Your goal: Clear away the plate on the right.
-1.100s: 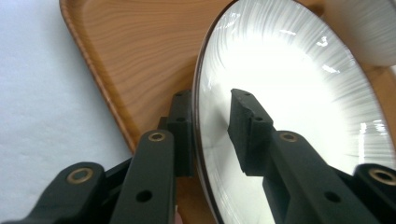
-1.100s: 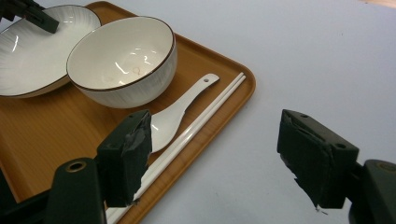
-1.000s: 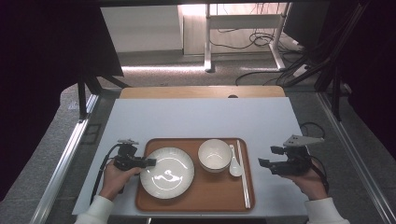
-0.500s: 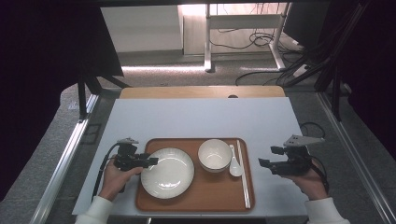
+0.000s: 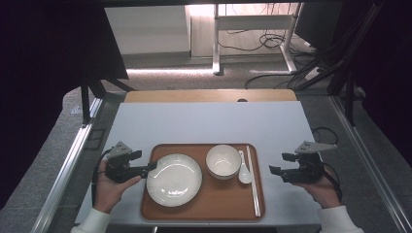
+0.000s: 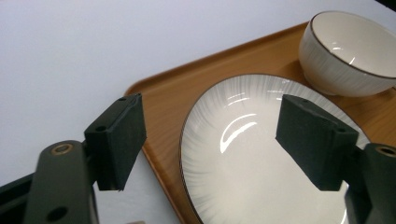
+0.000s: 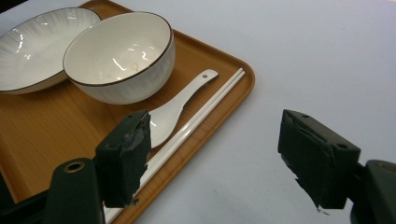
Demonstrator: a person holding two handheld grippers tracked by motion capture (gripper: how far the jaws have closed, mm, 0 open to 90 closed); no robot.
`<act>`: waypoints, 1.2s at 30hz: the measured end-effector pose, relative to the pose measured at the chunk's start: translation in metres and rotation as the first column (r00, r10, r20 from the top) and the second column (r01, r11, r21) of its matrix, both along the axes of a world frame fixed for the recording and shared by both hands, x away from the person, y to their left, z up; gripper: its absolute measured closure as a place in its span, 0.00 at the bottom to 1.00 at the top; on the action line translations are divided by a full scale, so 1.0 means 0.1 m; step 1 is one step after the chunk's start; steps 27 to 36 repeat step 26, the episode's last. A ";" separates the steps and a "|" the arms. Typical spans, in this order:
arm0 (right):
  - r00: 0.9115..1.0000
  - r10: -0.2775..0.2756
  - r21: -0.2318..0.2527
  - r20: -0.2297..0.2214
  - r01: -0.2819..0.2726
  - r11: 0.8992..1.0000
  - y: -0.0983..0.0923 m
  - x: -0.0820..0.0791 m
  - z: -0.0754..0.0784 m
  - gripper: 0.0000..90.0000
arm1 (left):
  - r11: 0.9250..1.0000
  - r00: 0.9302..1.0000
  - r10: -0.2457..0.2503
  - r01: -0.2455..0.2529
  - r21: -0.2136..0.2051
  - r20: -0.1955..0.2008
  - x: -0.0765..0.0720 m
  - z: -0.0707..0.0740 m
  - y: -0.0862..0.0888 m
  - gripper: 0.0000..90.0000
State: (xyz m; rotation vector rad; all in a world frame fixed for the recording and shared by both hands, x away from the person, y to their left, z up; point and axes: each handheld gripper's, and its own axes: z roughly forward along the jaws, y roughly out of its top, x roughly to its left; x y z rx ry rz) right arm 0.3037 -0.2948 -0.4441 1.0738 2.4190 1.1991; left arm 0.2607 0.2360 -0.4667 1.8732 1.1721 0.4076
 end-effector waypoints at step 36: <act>1.000 -0.016 0.008 0.011 0.016 1.000 -0.12 -0.03 -0.20 0.26 | 0.998 0.998 0.060 -0.061 0.025 0.029 -0.21 0.00 0.10 0.20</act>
